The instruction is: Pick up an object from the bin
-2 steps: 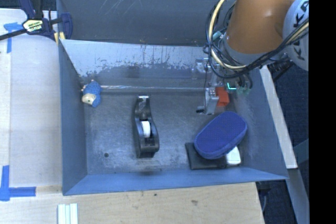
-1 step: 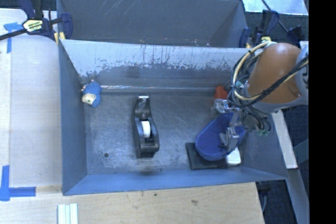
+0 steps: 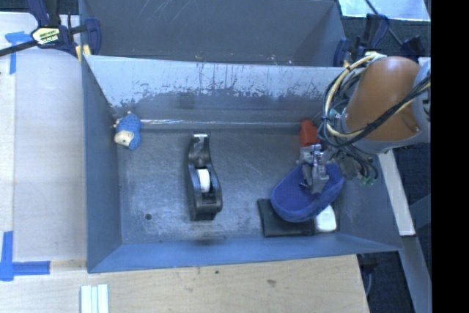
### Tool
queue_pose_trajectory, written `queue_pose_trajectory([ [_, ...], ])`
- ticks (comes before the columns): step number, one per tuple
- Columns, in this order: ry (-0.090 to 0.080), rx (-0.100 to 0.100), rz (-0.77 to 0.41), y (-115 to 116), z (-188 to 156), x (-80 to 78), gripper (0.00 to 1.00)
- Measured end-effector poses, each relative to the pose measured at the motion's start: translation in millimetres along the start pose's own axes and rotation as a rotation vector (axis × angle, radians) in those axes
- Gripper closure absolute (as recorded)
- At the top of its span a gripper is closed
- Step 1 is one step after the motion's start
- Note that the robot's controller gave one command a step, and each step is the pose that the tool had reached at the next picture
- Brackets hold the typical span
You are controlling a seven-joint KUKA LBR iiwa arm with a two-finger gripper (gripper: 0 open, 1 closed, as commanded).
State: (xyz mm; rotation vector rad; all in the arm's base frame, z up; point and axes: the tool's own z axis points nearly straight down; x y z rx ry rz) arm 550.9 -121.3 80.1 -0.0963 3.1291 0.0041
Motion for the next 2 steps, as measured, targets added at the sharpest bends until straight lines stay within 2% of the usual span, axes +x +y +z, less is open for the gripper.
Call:
queue_pose_trajectory([
  [1,-0.001,0.004,-0.089,32,-130,-8.8,1.00],
  [2,0.002,0.004,-0.367,29,-227,-29.0,1.00],
])
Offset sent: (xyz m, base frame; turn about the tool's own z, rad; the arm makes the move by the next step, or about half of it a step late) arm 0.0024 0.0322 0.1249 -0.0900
